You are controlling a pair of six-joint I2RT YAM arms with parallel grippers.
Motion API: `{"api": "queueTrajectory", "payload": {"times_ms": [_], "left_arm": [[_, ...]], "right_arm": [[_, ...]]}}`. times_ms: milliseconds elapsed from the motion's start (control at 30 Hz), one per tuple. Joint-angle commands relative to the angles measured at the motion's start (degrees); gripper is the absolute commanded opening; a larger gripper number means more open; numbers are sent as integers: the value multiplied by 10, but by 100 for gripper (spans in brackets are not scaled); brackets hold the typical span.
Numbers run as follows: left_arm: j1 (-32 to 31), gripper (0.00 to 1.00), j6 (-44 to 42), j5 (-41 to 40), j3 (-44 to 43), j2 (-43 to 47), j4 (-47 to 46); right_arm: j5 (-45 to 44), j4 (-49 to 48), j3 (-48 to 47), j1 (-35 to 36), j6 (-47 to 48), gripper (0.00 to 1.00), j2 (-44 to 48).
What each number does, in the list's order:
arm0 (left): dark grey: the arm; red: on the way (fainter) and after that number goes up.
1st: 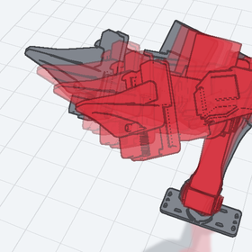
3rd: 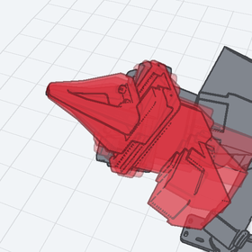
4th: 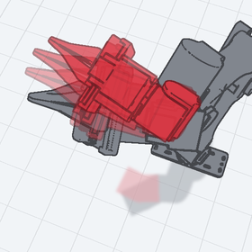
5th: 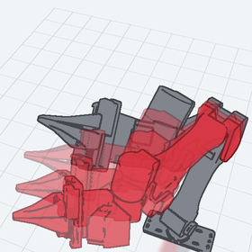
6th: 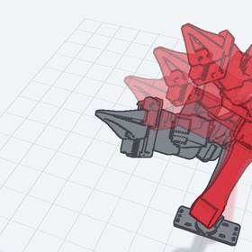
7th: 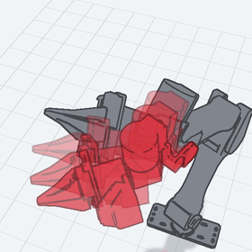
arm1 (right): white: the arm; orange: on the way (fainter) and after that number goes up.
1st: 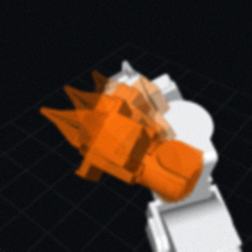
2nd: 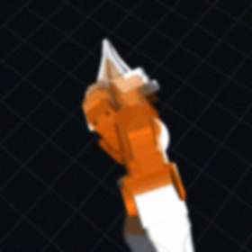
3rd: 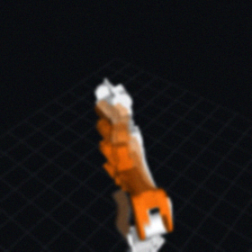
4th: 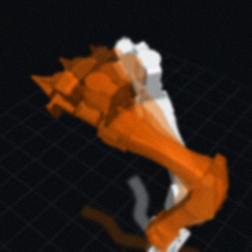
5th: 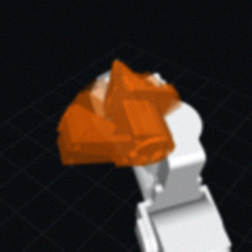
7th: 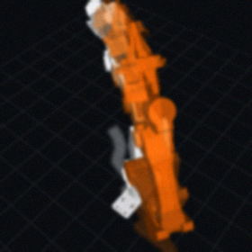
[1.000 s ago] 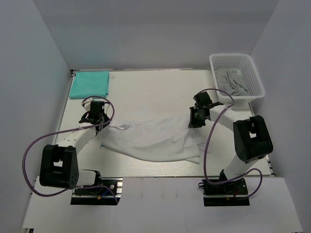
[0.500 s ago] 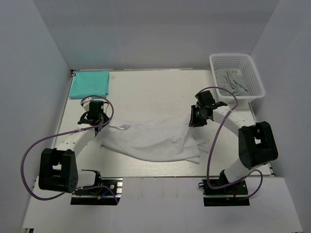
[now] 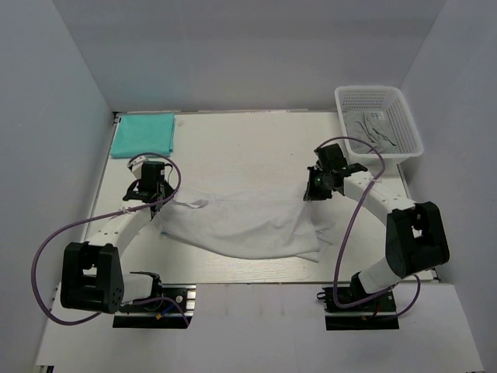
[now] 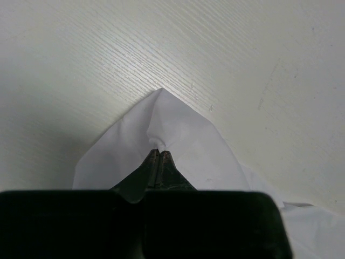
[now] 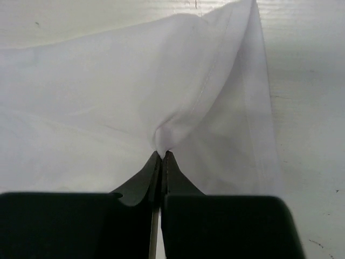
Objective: Fold and stack the t-shirts
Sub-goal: Flatten out the tshirt
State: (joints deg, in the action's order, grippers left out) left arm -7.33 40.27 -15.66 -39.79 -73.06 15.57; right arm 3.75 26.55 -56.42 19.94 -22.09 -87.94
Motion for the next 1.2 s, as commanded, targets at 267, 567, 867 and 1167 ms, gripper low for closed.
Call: {"api": "queueTrajectory", "payload": {"times_ms": [267,567,867,1167], "left_arm": [[0,0,-6,-47,-103,175,24],[0,0,-26,-66,-227,290,24],[6,0,-58,-8,-381,342,35],[7,0,-97,41,-556,337,70]], "right_arm": [[-92,-68,-92,-1,14,0,144],[-180,-61,-147,-1,46,0,305],[-186,9,-278,-2,76,0,406],[-112,93,-425,-1,71,0,450]]}}
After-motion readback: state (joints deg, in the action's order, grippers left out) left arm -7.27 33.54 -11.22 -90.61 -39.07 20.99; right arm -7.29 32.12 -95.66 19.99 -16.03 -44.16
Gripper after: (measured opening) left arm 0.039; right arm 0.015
